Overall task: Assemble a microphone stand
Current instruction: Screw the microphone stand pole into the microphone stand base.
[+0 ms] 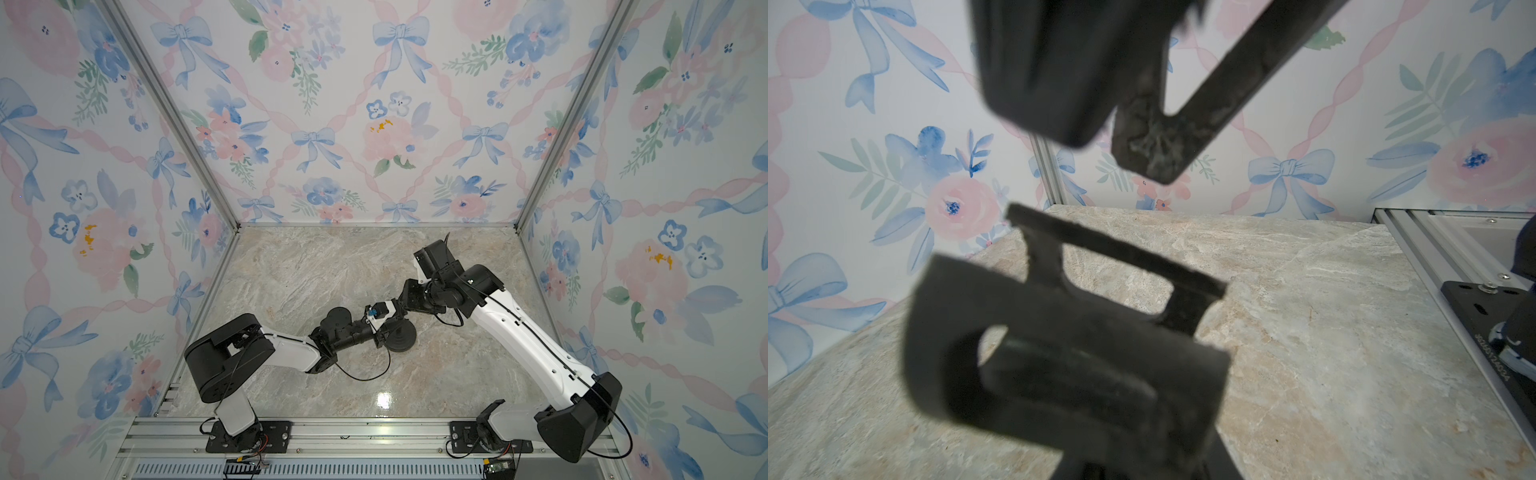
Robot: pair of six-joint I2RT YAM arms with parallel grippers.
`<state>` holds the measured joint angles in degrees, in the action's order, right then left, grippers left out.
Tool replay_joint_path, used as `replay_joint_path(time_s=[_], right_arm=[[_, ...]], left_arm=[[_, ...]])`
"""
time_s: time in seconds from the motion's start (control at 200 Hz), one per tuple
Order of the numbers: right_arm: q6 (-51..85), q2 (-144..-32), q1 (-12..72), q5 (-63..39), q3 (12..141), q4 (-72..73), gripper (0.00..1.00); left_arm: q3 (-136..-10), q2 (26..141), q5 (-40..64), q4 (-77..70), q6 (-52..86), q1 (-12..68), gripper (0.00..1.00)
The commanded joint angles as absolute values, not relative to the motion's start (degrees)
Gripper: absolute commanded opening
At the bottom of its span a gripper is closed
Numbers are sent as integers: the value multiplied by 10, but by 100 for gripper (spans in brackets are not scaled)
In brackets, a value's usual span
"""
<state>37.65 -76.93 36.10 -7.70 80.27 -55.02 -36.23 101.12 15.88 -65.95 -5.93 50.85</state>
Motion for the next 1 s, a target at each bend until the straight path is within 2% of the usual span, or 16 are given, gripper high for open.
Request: replay_joint_path(time_s=[0.0,0.145,0.27,0.34,0.525,0.585,0.685,0.795,0.995], right_arm=[[400,-786,361,-70,785,-530,40],[444,-773,360,-57,741,-488,29],[495,-771,360,-59,715,-463,15],[514,-769,364,-61,707,-457,13],[567,-749,369,-61,674,-430,5],[586,-737,369,-61,659,-414,4],[607,-726,371,-64,640,-401,7],[617,-716,374,-62,630,-399,12],[626,-693,377,-59,619,-398,16]], left_arm=[[-359,1032,156,-633,-64,509,21],[-359,1031,150,-632,-64,509,23],[-359,1033,150,-633,-62,509,24],[-358,1032,148,-633,-62,509,26],[-353,1025,137,-633,-62,509,41],[-353,1023,135,-633,-60,509,49],[-355,1021,133,-633,-59,509,51],[-358,1021,130,-633,-58,510,50],[-366,1023,127,-634,-55,510,44]])
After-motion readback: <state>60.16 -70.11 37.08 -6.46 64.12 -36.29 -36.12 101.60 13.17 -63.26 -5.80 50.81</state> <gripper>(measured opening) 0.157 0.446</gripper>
